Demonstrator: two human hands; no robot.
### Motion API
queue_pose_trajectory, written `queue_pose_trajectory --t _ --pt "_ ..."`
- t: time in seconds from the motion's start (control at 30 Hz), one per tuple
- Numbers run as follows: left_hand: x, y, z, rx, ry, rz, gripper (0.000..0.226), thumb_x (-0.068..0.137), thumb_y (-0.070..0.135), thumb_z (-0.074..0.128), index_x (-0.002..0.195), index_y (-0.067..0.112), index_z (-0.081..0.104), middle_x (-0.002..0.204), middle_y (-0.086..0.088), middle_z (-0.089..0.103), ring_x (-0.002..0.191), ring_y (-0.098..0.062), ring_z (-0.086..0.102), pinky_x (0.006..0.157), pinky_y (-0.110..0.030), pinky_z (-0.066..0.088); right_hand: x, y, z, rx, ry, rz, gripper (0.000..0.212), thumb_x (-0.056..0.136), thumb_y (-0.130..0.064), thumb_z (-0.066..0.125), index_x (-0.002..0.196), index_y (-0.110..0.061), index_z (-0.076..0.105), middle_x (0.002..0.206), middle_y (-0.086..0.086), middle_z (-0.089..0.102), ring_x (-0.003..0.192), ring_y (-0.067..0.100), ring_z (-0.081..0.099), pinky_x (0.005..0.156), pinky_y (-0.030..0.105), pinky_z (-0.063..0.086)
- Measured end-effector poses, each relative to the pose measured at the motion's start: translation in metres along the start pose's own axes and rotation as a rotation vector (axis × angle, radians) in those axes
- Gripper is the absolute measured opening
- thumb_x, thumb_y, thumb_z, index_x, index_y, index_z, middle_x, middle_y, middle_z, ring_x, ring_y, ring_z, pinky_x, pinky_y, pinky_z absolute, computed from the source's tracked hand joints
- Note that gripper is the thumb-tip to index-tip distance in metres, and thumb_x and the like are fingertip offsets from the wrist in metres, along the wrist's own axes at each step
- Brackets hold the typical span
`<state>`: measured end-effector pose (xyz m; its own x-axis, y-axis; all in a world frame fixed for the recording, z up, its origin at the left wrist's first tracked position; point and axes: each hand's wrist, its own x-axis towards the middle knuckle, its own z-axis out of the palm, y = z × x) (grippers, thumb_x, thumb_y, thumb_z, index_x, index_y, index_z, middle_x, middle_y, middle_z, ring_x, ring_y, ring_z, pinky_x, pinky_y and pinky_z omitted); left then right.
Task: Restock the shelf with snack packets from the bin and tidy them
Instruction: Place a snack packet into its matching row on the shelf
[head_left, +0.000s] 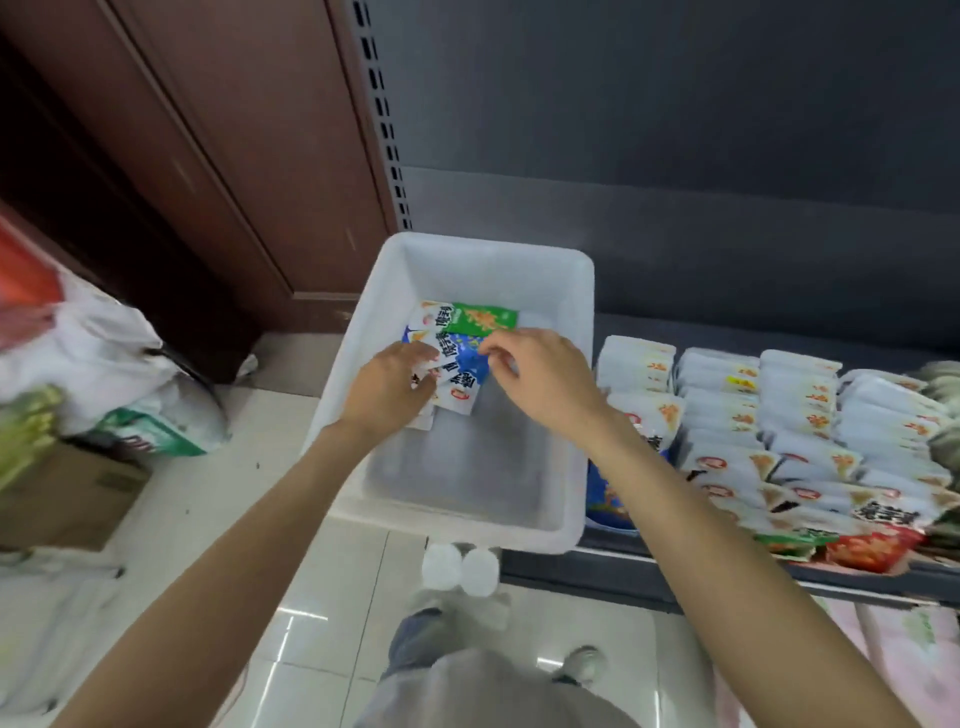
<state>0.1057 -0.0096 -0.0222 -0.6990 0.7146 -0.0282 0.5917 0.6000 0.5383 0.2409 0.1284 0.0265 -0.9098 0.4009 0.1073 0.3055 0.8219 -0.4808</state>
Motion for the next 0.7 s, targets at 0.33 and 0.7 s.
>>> queue_pose_trajectory --t 0.33,0.7 --pt "0.069 -0.022 0.030 0.444 -0.417 0.206 0.050 0.092 0.024 0.049 0.139 0.012 0.035 0.143 -0.006 0.037 0.131 -0.025 0.034 0.098 -0.035 0.039 0.107 0.040 0.089 -0.157 -0.375 0.338 0.066 0.090 -0.011 0.056 0.148 -0.019 0.025 0.152 0.007 0.026 0.138 0.026 0.029 0.110 0.036 0.029" --pt "0.070 -0.028 0.036 -0.003 -0.384 0.062 0.022 0.089 0.025 0.048 0.086 0.010 0.064 0.097 -0.007 0.063 0.100 -0.027 0.054 0.065 -0.029 0.039 0.053 -0.015 0.097 -0.490 -0.350 0.481 0.032 0.095 -0.020 0.047 0.124 -0.007 0.050 0.117 0.014 0.062 0.107 0.031 0.060 0.083 0.035 0.047"
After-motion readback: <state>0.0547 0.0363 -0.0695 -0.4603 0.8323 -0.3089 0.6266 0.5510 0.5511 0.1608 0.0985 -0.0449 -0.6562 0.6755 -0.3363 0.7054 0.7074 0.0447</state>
